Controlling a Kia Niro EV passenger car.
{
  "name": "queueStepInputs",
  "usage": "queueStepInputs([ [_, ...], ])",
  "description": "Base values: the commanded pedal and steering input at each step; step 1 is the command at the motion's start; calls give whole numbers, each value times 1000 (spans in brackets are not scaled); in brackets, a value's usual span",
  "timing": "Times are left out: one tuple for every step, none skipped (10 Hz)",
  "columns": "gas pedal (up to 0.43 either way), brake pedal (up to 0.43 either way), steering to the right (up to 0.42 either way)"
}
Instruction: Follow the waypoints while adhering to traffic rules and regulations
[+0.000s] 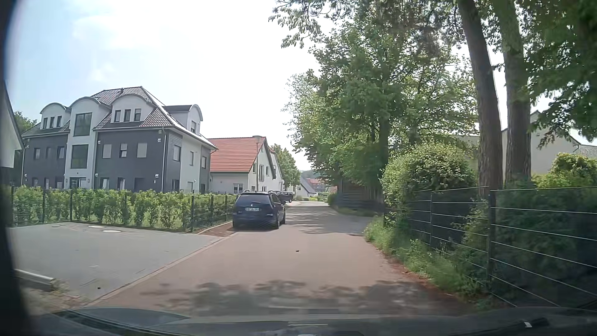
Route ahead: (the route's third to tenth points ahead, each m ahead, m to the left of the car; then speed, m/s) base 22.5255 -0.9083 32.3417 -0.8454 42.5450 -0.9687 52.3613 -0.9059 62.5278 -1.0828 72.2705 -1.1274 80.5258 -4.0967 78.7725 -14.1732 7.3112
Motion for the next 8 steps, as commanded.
queueStepInputs([
  [157, 0, 7],
  [157, 0, 6],
  [157, 0, 6],
  [157, 0, 4],
  [157, 0, 4],
  [157, 0, 3],
  [157, 0, 3],
  [157, 0, 3],
])
